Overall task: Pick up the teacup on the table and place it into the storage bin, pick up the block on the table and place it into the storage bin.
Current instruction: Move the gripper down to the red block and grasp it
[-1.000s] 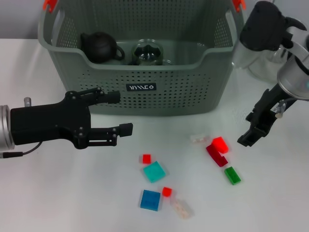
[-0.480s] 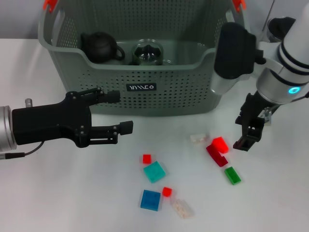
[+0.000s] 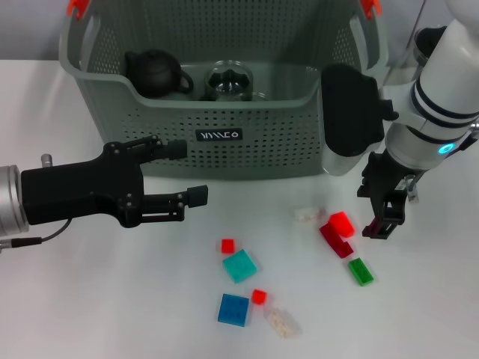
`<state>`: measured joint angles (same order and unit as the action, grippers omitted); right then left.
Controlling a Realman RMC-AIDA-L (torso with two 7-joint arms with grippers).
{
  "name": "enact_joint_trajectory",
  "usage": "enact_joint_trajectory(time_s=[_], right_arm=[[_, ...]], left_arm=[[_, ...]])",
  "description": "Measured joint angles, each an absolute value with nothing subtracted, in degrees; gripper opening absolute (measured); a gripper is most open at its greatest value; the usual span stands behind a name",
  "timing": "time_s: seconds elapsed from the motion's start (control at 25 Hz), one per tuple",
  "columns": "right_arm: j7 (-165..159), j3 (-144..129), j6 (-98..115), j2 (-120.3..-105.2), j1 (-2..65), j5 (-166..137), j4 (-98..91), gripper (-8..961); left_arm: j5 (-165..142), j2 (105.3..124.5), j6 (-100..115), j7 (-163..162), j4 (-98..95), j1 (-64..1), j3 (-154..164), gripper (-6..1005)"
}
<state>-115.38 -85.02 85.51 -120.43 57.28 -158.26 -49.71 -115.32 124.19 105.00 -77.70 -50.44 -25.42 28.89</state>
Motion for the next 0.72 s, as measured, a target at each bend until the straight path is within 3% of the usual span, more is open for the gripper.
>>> enact_joint_trajectory(time_s=[0.72], right_arm=[[-108.54, -90.72, 77.26, -120.83, 56.99, -155.29, -44.58, 704]], left_arm=[[-115.13, 124.14, 102.97, -79.19, -48.47, -25.71, 28.82, 859]])
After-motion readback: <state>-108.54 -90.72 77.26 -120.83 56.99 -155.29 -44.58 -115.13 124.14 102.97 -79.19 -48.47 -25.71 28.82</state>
